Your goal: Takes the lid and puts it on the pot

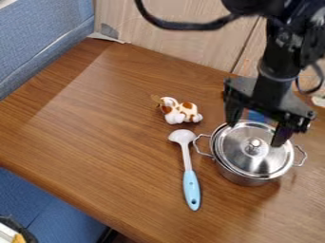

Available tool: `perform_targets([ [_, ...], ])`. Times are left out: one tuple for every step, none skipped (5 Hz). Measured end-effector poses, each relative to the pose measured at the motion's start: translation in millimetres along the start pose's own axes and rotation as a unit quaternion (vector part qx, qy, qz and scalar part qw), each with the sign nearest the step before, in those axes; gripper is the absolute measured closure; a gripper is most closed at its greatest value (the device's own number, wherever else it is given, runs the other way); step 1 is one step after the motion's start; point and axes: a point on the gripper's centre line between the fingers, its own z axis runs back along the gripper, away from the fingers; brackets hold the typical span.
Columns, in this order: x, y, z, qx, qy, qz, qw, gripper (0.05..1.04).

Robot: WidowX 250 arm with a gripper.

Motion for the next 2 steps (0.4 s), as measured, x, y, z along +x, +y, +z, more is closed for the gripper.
perform_targets([
  [10.2,5.0,34.7,-0.019,-0.045,0.010,0.9988,0.082],
  [12.4,8.7,39.2,-0.019,-0.052,0.016,0.9984,0.082],
])
